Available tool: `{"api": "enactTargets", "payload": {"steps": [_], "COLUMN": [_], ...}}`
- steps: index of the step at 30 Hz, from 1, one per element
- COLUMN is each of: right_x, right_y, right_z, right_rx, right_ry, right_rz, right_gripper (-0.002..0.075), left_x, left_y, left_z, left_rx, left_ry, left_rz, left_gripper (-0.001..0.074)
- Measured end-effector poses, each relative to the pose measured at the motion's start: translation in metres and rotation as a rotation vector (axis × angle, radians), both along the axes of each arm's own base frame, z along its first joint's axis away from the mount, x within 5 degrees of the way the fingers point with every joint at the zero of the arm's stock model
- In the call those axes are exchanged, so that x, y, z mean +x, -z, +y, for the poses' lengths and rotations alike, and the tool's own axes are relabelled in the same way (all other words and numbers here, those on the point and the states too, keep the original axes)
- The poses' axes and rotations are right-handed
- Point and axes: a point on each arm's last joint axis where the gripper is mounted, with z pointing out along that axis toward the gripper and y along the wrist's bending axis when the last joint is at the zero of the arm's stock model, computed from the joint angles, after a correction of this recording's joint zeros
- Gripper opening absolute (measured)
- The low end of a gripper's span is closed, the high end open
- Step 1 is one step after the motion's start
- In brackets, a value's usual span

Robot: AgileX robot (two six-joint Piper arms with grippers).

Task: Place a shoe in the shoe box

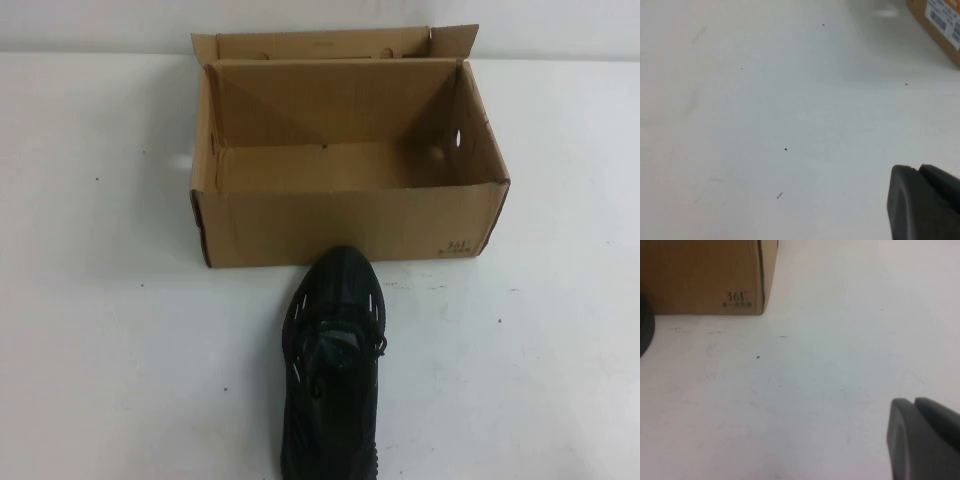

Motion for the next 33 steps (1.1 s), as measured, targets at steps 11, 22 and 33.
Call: {"api": "enactTargets", "payload": {"steps": [11, 22, 33], "right_x": [0.000, 0.000, 0.003], "right_y": [0.000, -0.001, -0.014], "right_z": [0.001, 0.001, -0.002], "right_rx": [0.022, 0.025, 0.039], "right_ry": [-0.001, 0.000, 0.028], "right_rz": [0.001, -0.007, -0.155], "right_gripper": [-0.0017, -0.0017, -0.0017], "left_x": [0.000, 0.000, 0.000], "left_y": [0.000, 0.000, 0.000], "left_z": [0.000, 0.000, 0.000], "left_rx": [0.000, 0.000, 0.000], "left_ry": [0.000, 0.000, 0.000], "left_rz": [0.000, 0.000, -0.002], "left_gripper": [-0.0004, -0.0004, -0.0004]}}
